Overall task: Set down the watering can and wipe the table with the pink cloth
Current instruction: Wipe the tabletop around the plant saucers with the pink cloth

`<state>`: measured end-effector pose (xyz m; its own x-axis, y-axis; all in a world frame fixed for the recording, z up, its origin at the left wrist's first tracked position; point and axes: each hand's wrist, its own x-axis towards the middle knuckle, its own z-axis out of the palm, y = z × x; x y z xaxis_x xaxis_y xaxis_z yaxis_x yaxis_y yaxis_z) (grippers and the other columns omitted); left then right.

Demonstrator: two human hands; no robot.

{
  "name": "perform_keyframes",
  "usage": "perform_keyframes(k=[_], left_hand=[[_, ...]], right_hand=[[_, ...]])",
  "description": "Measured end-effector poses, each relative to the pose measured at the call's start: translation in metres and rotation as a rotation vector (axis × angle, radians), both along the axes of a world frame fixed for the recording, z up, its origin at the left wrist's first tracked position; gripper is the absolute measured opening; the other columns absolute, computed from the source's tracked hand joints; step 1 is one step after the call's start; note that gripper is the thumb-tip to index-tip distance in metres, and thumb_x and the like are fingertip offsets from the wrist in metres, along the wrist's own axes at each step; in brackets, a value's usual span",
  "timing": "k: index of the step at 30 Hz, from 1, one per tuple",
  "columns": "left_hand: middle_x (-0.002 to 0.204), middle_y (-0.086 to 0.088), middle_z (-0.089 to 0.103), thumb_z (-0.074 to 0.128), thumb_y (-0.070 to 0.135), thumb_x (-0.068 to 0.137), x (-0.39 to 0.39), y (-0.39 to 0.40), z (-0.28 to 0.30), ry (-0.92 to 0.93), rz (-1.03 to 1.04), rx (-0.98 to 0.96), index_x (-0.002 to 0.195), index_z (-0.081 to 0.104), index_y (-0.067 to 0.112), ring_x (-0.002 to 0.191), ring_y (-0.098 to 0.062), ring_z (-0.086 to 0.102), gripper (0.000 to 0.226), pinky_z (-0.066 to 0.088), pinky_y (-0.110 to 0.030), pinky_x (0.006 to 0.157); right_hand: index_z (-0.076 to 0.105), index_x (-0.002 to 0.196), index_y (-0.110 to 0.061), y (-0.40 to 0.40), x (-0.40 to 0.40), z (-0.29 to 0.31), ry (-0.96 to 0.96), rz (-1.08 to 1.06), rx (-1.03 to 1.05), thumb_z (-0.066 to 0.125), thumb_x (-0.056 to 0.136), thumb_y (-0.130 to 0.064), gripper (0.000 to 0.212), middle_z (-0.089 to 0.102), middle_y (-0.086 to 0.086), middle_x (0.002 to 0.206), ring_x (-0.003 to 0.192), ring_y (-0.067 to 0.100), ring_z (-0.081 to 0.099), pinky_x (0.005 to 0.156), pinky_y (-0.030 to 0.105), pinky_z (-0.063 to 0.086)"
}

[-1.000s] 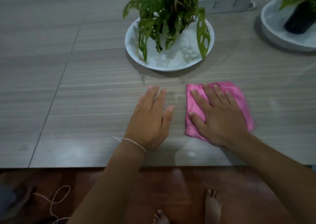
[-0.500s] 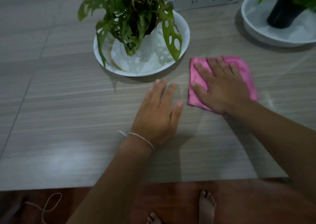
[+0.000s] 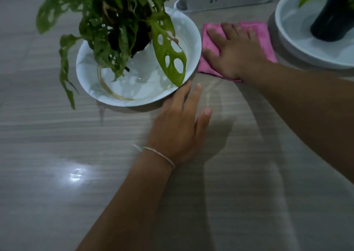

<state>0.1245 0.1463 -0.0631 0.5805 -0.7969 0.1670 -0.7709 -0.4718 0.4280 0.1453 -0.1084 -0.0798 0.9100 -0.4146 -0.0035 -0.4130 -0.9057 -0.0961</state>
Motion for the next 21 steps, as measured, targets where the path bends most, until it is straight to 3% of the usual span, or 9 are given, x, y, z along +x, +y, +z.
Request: perform_keyframes(k=[11, 21], left_hand=[[0.155, -0.02, 0.037, 0.028, 0.047, 0.102, 0.0, -0.027, -0.003, 0.006, 0.02, 0.015, 0.149, 0.042, 0.006, 0.143, -0.031, 0.036, 0.063, 0.035, -0.045, 0.115], [0.155, -0.02, 0.036, 0.027, 0.044, 0.102, -0.028, -0.014, -0.002, 0.028, -0.076, 0.035, 0.15, 0.04, 0.006, 0.149, -0.032, 0.026, 0.062, 0.024, -0.049, 0.121]], right_hand=[[0.011, 0.166, -0.035, -0.019, 0.029, 0.002, 0.029, -0.007, -0.014, 0.006, 0.096, -0.076, 0.081, 0.013, 0.014, 0.175, 0.16, 0.04, 0.011, 0.126, 0.063, 0.005], [0.009, 0.166, -0.036, 0.018, -0.014, -0.001, 0.017, -0.038, 0.033, 0.01, 0.096, -0.077, 0.081, 0.01, 0.013, 0.175, 0.161, 0.037, 0.007, 0.127, 0.063, 0.002]])
